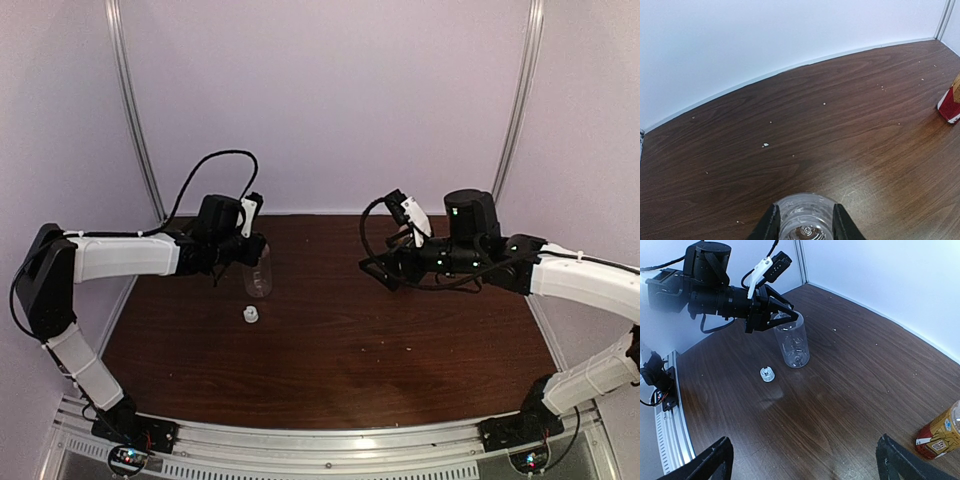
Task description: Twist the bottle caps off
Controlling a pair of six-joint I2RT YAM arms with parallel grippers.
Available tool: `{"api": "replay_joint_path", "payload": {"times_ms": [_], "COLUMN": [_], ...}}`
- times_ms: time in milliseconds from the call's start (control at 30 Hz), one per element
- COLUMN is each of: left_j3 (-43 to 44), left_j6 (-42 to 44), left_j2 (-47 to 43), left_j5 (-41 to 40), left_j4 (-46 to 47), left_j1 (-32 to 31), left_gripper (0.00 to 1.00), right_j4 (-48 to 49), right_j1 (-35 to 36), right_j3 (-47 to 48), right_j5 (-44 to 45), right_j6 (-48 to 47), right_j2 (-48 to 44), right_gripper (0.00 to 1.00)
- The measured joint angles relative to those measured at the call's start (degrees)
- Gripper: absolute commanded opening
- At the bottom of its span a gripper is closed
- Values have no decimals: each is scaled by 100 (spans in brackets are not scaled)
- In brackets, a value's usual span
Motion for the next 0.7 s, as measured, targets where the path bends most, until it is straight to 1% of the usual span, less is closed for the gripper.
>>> {"api": "replay_joint_path", "payload": {"times_ms": [133, 200, 300, 467, 600, 633, 700], "left_j3": [0, 0, 0, 4, 4, 4, 4], "left_j6": [-13, -15, -35, -39, -50, -63, -81], "left_j2": [0, 0, 11, 20, -9, -35, -151], "left_j5": [-9, -20, -48, -120, -223, -247, -286], "left_j4": [0, -4, -20, -55, -105, -144, -234], "left_j1": [7, 7, 9, 22, 33, 33, 33], "left_gripper": [42, 52, 63, 83, 95, 97, 98], "right_j4": [-2, -2, -31, -284, -492, -549, -678], "right_j1": [-7, -24, -59, -90, -109, -120, -157], "right_j3": [0, 0, 0, 98, 269, 319, 433], "right_j5": [22, 72, 197, 662, 1196, 1375, 1729], "right_j6": [7, 24, 55, 114, 149, 162, 219], "right_j2": [0, 0, 0, 0, -4, -4, -4], "right_gripper": [100, 100, 100, 100, 100, 100, 100]}}
